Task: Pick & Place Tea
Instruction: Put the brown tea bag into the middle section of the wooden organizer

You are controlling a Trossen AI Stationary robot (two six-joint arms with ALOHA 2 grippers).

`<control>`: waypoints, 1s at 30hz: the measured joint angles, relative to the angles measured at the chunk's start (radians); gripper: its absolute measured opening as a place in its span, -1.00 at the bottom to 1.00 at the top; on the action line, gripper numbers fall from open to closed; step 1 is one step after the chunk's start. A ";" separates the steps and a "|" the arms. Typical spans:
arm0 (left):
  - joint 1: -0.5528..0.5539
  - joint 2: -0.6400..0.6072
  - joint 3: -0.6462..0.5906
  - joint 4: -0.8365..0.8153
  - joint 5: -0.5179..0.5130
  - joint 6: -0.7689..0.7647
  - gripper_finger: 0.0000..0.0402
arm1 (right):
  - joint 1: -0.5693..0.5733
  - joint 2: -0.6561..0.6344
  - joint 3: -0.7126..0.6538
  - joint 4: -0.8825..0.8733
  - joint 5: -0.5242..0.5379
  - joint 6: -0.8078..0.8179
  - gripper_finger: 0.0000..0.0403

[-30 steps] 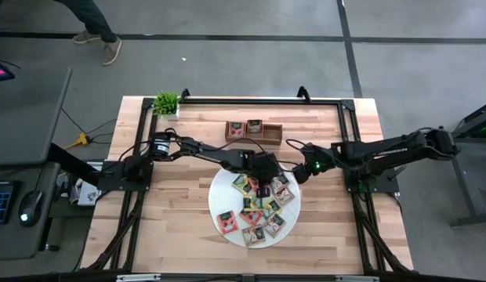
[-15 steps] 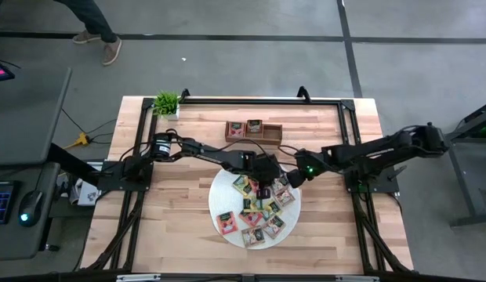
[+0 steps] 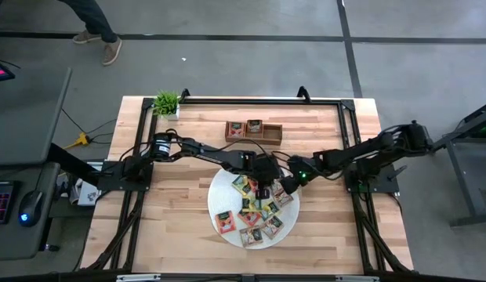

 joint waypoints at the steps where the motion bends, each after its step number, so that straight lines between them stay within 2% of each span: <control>1: 0.000 0.000 0.000 0.000 0.001 0.000 -0.78 | 0.000 0.003 0.000 0.012 -0.003 0.000 -0.33; 9: 0.000 0.000 0.000 0.000 0.003 0.013 -0.78 | 0.000 0.001 0.000 0.010 0.000 -0.017 -0.38; 25: 0.000 0.000 -0.001 0.001 0.034 0.019 -0.78 | -0.001 0.000 0.000 -0.015 -0.016 -0.037 -0.95; 30: 0.000 0.000 -0.001 0.001 0.036 0.026 -0.78 | -0.002 -0.020 0.000 -0.024 -0.024 -0.049 -0.96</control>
